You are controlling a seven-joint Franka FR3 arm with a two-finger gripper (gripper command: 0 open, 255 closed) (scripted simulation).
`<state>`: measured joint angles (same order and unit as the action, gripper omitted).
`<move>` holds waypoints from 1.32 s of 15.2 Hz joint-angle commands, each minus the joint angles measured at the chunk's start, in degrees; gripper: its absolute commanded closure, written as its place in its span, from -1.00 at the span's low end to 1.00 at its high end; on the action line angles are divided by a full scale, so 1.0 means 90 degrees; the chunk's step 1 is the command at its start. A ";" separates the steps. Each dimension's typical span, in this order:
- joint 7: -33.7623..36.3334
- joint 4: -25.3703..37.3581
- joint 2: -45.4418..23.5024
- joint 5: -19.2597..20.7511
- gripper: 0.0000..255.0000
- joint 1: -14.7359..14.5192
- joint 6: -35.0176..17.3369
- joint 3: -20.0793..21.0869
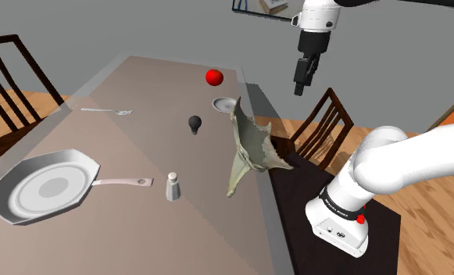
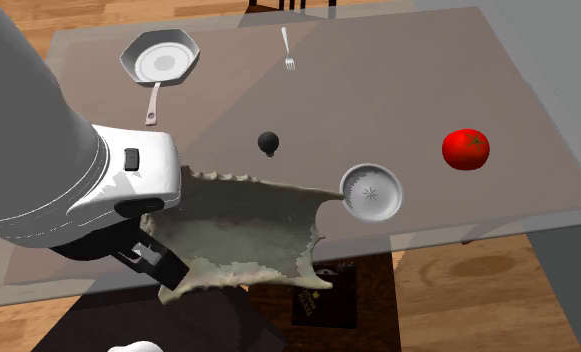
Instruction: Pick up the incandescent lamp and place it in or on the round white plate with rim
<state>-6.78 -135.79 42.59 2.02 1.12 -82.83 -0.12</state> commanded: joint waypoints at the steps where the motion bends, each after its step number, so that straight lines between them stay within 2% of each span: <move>1: 0.0000 0.0000 0.0000 0.0000 -1.00 0.0000 0.0000 0.0000; 10: 0.0353 -0.0358 -0.1366 -0.0112 -1.00 -0.0118 -0.2189 0.0312; 20: 0.0823 0.0149 -0.3458 0.0066 -1.00 -0.0178 -0.4277 0.0631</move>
<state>0.10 -135.35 13.74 2.28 -0.46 -119.37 5.28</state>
